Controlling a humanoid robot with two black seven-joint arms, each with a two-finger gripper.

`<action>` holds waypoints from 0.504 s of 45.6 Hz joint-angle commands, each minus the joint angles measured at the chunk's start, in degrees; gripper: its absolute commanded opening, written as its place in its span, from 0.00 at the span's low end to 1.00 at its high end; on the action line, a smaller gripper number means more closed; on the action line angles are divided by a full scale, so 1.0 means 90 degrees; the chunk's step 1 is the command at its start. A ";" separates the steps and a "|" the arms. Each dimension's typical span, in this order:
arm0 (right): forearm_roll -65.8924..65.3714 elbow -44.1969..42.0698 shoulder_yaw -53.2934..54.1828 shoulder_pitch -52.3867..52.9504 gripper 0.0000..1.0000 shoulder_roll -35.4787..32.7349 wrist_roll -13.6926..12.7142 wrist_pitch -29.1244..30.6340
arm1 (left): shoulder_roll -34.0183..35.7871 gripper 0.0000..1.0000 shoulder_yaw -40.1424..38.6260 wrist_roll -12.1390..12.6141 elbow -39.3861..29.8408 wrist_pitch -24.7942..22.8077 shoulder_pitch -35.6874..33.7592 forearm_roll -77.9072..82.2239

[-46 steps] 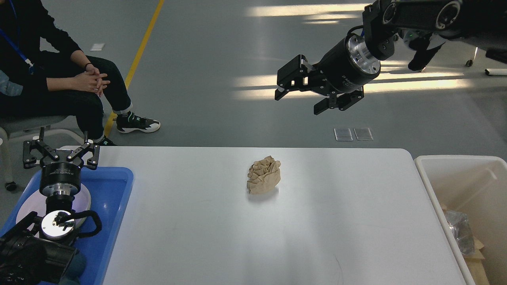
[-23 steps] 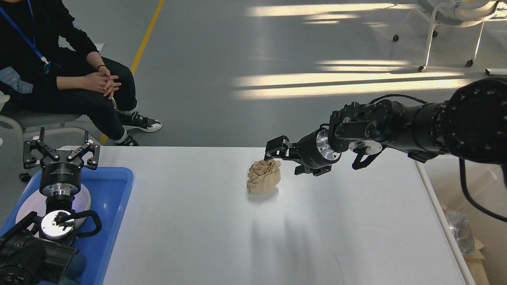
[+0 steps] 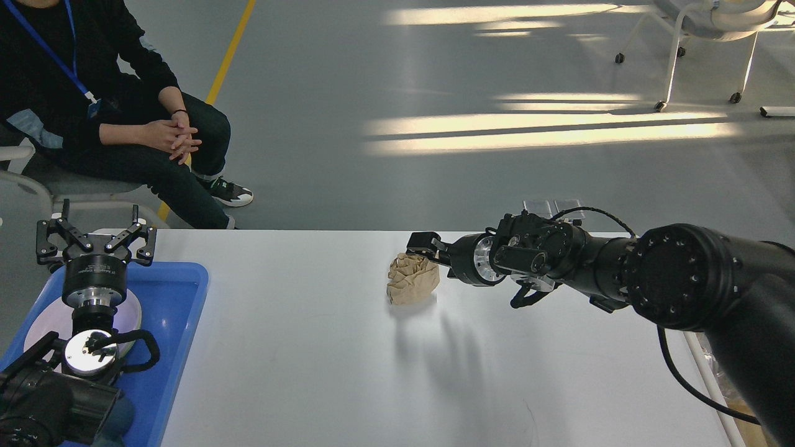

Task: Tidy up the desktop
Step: 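Swing the right gripper back over the table toward the paper ball, then lower the right gripper around the crumpled paper ball and grasp it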

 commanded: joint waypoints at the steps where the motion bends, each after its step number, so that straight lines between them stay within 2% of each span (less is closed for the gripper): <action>1: -0.0007 -0.0444 -0.0024 -0.0348 1.00 0.0087 0.0005 -0.0067 | 0.0000 0.96 0.0000 0.0000 -0.0006 0.0000 0.0001 0.0000; 14: -0.0017 -0.0962 -0.0014 -0.0758 1.00 0.0214 -0.0004 -0.0155 | 0.0000 0.96 0.0000 0.0000 0.0003 0.0000 0.0001 0.0000; 23: -0.0026 -0.1030 -0.0004 -0.1032 1.00 0.0312 -0.0014 -0.0975 | 0.0000 0.96 0.0000 0.0009 0.0003 0.0000 0.0001 0.0000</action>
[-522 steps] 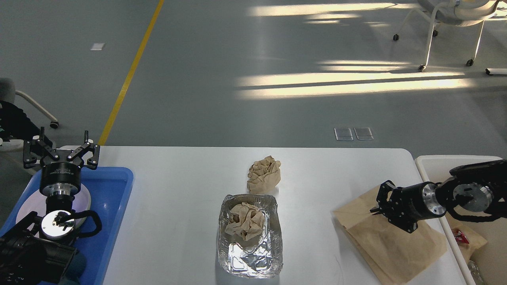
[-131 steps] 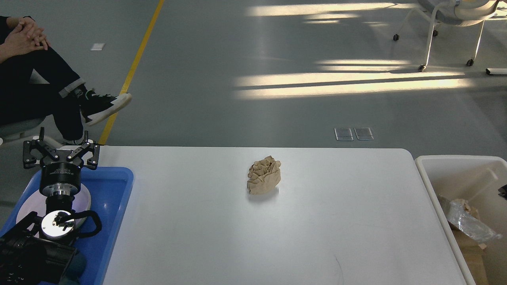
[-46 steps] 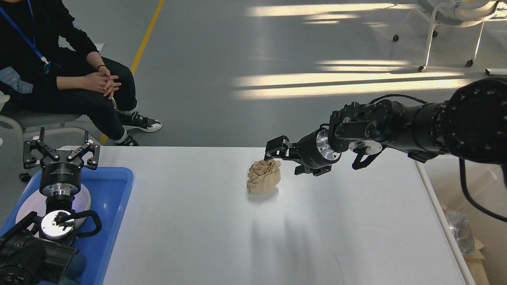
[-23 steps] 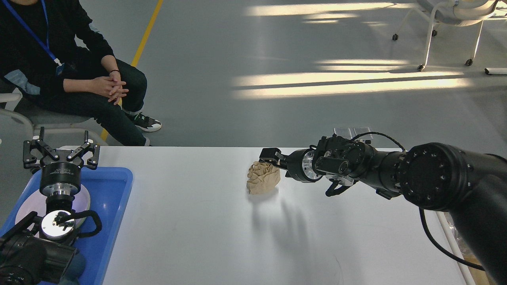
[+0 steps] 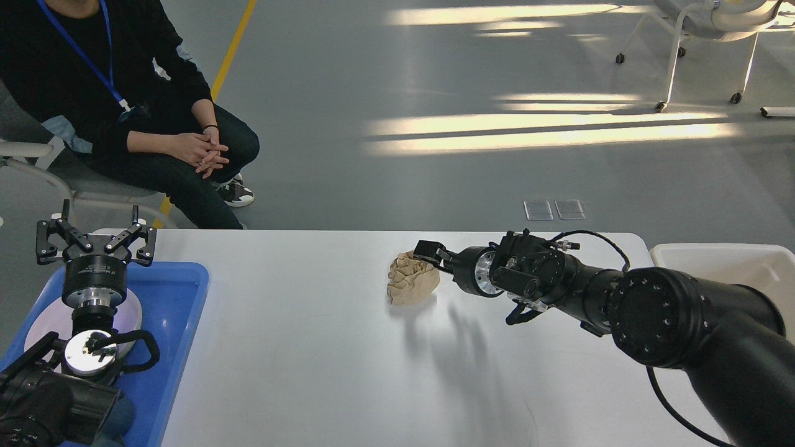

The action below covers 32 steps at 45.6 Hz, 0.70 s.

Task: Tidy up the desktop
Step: 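Lower the right gripper around the crumpled paper ball and grasp it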

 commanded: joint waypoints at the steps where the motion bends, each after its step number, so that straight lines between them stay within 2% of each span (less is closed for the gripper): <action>1: -0.0009 -0.0030 0.0010 -0.0146 1.00 0.0010 -0.0005 -0.0426 | 0.0000 0.96 0.0000 0.0000 -0.0006 0.0000 0.0001 0.0000; 7: 0.0010 -0.0030 0.0030 -0.0254 0.97 0.0010 -0.0014 -0.0650 | 0.0000 0.96 0.0000 -0.0001 0.0004 0.0000 0.0001 0.0000; 19: -0.0107 -0.0010 0.0010 -0.0381 0.97 0.0019 0.0005 -0.1178 | 0.0000 0.96 0.0000 -0.0001 0.0004 0.0000 0.0001 0.0000; 32: -0.0107 0.0000 0.0030 -0.0381 0.97 0.0019 0.0034 -0.1217 | 0.0000 0.96 0.0000 -0.0001 -0.0006 0.0000 0.0001 0.0000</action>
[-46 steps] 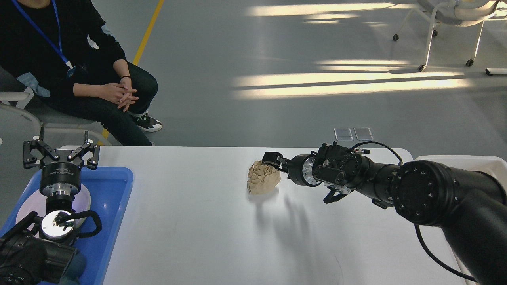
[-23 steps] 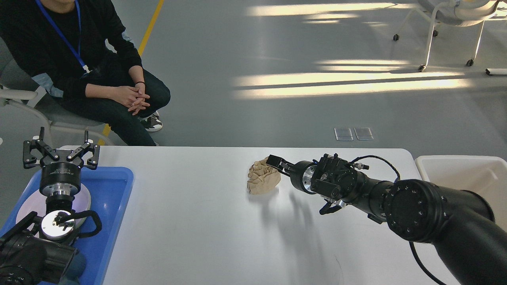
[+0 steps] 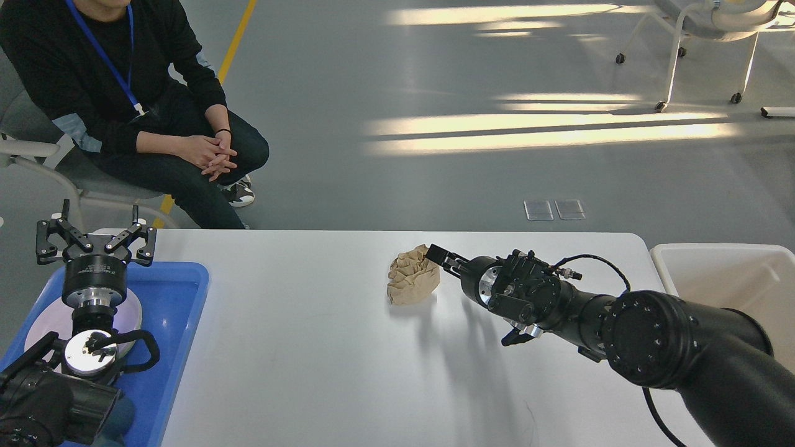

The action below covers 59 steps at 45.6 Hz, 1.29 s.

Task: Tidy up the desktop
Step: 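Lower the right gripper around the crumpled paper ball and grasp it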

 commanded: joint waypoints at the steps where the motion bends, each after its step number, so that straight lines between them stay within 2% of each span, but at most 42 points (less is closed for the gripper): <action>1: 0.0003 0.0014 0.0013 0.0000 0.97 -0.0008 0.0005 -0.0003 | 0.0000 0.96 0.0000 -0.0001 0.0003 0.0000 0.0001 0.0000; 8: 0.0003 0.0024 0.0052 0.0000 0.94 0.0002 0.0044 -0.0003 | 0.0000 0.96 0.0000 -0.0001 0.0003 0.0000 0.0001 0.0000; 21: 0.0003 0.0073 0.0696 0.0010 0.99 0.0002 0.0093 0.0066 | 0.0000 0.96 0.0000 -0.0001 0.0003 0.0000 0.0001 0.0000; 35: -0.0016 0.0063 0.0922 -0.0019 0.97 -0.0008 0.0152 0.0017 | 0.0000 0.96 0.0000 0.0009 0.0003 0.0000 0.0001 0.0000; 43: -0.0123 0.0073 0.0931 -0.0068 0.77 -0.0018 0.0328 0.0017 | 0.0000 0.96 0.0000 -0.0001 0.0003 0.0000 0.0001 0.0000; 48: -0.0173 0.0083 0.0931 -0.0088 0.55 -0.0018 0.0318 0.0027 | 0.0000 0.96 0.0000 -0.0001 0.0003 0.0000 0.0001 0.0000; 59: -0.0173 0.0093 0.0931 -0.0146 0.36 -0.0018 0.0318 0.0037 | 0.0000 0.96 0.0000 -0.0001 -0.0006 0.0000 0.0001 0.0000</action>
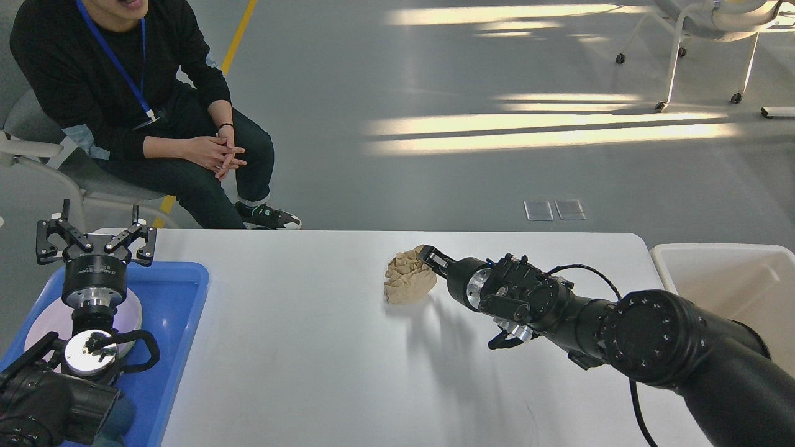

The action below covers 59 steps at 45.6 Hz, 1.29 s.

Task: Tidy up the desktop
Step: 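Lower the right gripper around the crumpled paper ball and grasp it, then carry the paper ball with the right gripper and drop it in the bin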

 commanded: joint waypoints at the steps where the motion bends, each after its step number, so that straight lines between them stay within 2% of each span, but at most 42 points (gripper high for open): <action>1: -0.0001 0.0008 -0.0002 -0.0019 0.35 0.0000 0.0000 0.0011 | 0.0000 0.96 0.0000 -0.0001 0.0003 0.0000 0.0001 0.0000; 5: -0.0001 0.0008 -0.0002 -0.0029 0.33 0.0000 0.0000 0.0011 | 0.0000 0.96 0.0000 -0.0001 -0.0006 0.0000 0.0001 0.0000; 8: -0.0001 0.0027 -0.0002 -0.0029 0.25 0.0010 0.0000 0.0011 | 0.0000 0.96 0.0000 -0.0001 0.0004 0.0000 0.0001 0.0000; 9: -0.0001 0.0066 -0.0002 -0.0029 0.22 0.0010 -0.0010 0.0040 | 0.0000 0.96 0.0000 -0.0001 0.0004 0.0000 0.0001 0.0000; 11: -0.0010 0.0163 -0.0012 -0.0029 0.00 0.0010 -0.0001 0.0050 | 0.0000 0.96 0.0000 -0.0001 0.0003 0.0000 0.0001 0.0000; 19: -0.0069 0.0329 -0.0031 0.0088 0.00 0.0030 0.0000 0.0050 | 0.0000 0.96 0.0000 -0.0001 -0.0006 0.0000 0.0001 0.0000; 25: -0.0079 0.1090 -0.0012 0.0595 0.00 -0.0136 0.0009 0.0050 | 0.0000 0.96 0.0000 -0.0001 0.0004 0.0000 0.0001 0.0000; 34: -0.0089 0.2750 0.0213 0.2020 0.00 -0.1405 0.0009 0.0050 | 0.0000 0.96 0.0000 -0.0001 0.0004 0.0000 0.0001 0.0000; 44: -0.0089 0.3864 0.0223 0.3417 0.00 -0.2752 0.0009 0.0109 | 0.0000 0.96 -0.0010 -0.0001 0.0004 0.0000 0.0001 0.0000; 48: -0.0108 0.4138 0.0203 0.3944 0.00 -0.3280 0.0000 0.0352 | 0.0000 0.96 0.0000 -0.0001 0.0004 0.0000 0.0001 0.0000; 55: -0.0108 0.4285 0.0174 0.4667 0.00 -0.4110 -0.0010 0.1192 | 0.0000 0.96 0.0000 -0.0001 -0.0006 0.0000 0.0001 0.0000; 59: -0.0118 0.4236 0.0057 0.4785 0.00 -0.4355 -0.0069 0.1280 | 0.0000 0.96 0.0000 -0.0001 0.0003 0.0000 0.0001 0.0000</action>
